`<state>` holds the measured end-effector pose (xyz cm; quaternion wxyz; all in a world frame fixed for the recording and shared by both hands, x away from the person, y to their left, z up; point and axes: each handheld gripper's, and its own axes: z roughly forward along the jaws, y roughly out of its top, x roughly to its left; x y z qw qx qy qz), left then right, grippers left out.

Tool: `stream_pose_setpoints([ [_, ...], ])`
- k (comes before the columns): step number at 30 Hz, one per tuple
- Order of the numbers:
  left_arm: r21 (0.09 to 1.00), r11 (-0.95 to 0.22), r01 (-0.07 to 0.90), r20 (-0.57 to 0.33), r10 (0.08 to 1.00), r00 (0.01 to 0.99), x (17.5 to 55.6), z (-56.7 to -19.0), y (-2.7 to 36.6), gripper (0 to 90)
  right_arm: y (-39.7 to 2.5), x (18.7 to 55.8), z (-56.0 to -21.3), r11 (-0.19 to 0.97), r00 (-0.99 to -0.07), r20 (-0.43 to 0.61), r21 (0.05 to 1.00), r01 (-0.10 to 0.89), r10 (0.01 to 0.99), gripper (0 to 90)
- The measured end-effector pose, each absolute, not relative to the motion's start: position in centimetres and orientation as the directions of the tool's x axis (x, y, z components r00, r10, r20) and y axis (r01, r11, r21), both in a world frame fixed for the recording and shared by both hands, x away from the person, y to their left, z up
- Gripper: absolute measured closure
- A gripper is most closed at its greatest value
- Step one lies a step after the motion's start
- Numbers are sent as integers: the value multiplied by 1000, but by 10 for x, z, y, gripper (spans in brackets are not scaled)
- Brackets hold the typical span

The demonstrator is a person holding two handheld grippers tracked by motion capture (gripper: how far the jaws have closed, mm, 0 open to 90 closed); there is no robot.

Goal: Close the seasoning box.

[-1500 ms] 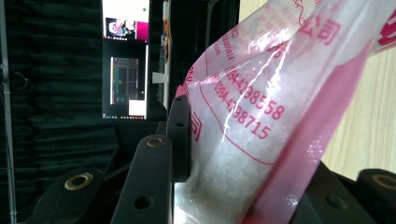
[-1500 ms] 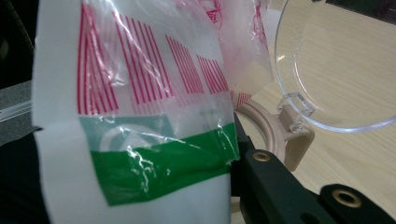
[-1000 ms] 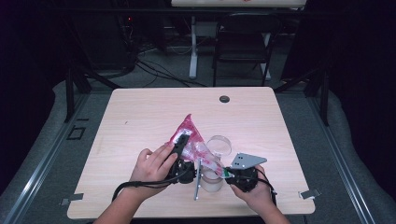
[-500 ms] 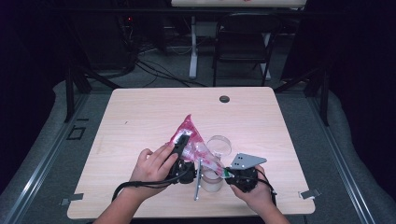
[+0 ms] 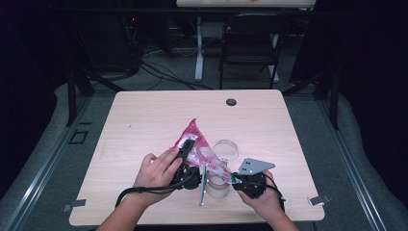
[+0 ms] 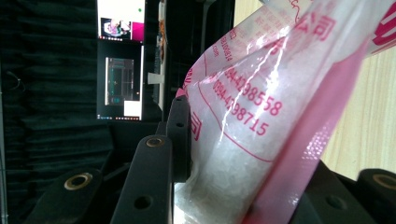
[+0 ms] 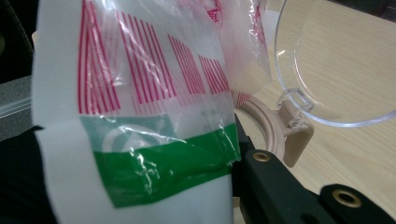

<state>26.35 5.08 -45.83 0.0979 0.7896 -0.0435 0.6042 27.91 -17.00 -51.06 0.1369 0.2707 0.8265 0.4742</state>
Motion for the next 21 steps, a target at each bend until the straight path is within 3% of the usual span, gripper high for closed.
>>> stream_pose_setpoints([
  [21, 166, -974, -153, 941, 110, 321, 266, -464, 60, 709, -171, 277, -506, 389, -812, 31, 866, 313, 583, 900],
])
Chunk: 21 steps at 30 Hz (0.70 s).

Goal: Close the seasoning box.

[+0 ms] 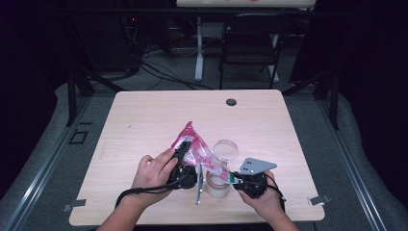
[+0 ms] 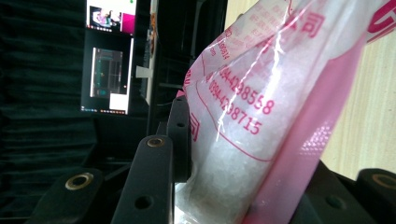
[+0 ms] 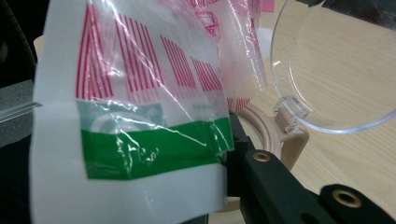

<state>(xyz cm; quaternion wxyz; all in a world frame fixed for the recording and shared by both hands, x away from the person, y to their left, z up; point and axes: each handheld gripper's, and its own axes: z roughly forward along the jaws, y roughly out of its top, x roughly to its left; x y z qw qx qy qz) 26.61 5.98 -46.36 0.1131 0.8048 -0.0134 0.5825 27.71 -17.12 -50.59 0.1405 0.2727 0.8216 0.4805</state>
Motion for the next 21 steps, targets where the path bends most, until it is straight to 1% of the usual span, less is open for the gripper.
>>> stream_pose_setpoints([
  [8, 190, -970, -151, 935, 133, 327, 266, -467, 64, 710, -172, 277, -504, 387, -813, 31, 869, 310, 582, 900],
  [21, 230, -966, -116, 919, 176, 352, 265, -472, 72, 713, -170, 277, -500, 368, -815, 31, 882, 294, 579, 900],
])
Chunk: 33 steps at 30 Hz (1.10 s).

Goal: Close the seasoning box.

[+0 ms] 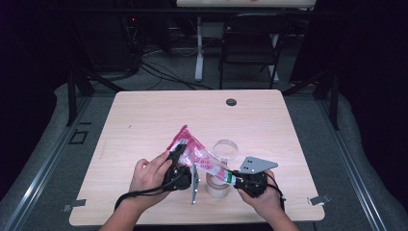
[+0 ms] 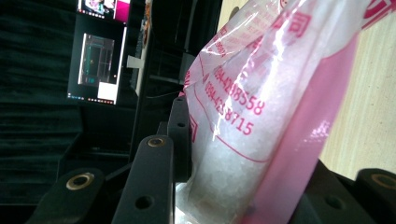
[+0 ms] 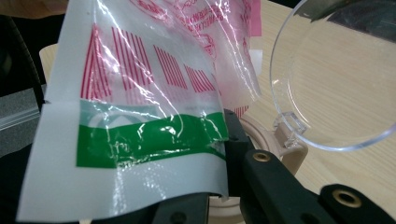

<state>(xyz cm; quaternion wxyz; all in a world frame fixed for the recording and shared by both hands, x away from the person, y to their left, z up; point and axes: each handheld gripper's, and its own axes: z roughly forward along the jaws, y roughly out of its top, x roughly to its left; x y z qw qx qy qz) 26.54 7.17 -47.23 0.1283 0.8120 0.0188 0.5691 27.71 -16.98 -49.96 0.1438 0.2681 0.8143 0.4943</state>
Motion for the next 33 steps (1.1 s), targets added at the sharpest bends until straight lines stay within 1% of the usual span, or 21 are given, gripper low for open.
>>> stream_pose_setpoints([
  [11, 255, -962, -96, 907, 204, 368, 265, -480, 75, 719, -171, 277, -494, 335, -814, 44, 898, 286, 579, 900],
  [21, 273, -959, -78, 894, 223, 388, 265, -484, 79, 721, -168, 277, -493, 332, -818, 43, 901, 280, 573, 900],
  [33, 322, -945, -61, 871, 271, 409, 267, -489, 81, 722, -167, 278, -493, 340, -820, 37, 899, 277, 571, 900],
])
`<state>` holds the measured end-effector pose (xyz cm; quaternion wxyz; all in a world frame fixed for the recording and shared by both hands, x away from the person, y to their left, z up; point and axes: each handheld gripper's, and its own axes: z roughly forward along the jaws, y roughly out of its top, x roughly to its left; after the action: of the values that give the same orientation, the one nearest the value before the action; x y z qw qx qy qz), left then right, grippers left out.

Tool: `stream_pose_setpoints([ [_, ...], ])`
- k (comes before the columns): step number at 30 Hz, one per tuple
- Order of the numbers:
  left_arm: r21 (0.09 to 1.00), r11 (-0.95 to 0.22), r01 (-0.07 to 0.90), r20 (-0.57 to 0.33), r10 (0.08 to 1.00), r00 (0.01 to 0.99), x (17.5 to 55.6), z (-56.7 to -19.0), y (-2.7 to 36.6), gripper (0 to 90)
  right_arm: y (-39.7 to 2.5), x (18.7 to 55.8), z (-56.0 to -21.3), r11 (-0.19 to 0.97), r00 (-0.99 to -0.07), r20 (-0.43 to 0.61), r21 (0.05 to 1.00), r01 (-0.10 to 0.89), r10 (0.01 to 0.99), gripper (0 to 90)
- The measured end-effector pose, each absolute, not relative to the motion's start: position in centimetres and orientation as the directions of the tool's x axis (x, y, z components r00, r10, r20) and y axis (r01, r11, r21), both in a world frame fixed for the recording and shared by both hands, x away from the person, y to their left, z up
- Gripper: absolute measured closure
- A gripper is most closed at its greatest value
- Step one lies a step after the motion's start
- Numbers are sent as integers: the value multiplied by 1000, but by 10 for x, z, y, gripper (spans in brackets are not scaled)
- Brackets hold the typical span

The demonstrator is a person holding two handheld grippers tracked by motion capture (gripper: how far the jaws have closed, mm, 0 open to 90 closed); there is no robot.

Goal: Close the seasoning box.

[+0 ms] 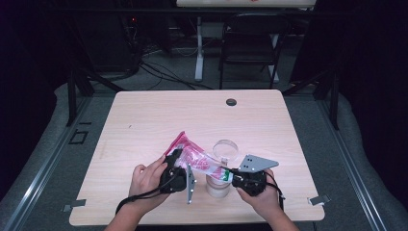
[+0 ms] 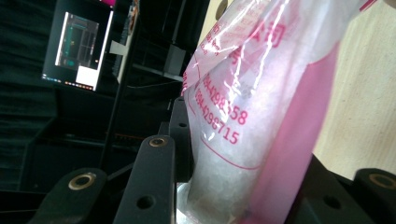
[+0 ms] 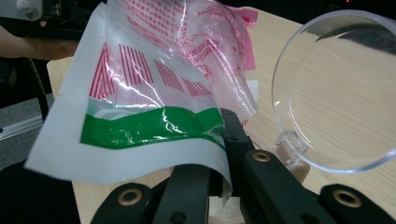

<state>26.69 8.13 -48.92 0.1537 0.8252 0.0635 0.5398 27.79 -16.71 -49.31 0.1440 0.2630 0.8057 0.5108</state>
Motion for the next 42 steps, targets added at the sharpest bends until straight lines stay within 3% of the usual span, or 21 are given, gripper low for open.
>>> stream_pose_setpoints([
  [8, 382, -923, -41, 837, 327, 439, 268, -496, 85, 723, -165, 278, -492, 330, -818, 37, 904, 273, 575, 900],
  [22, 556, -830, 39, 696, 491, 524, 274, -514, 97, 735, -153, 279, -487, 330, -830, 26, 910, 249, 556, 900],
  [42, 614, -782, 109, 593, 548, 591, 276, -527, 101, 739, -148, 282, -488, 345, -833, 11, 907, 240, 553, 898],
])
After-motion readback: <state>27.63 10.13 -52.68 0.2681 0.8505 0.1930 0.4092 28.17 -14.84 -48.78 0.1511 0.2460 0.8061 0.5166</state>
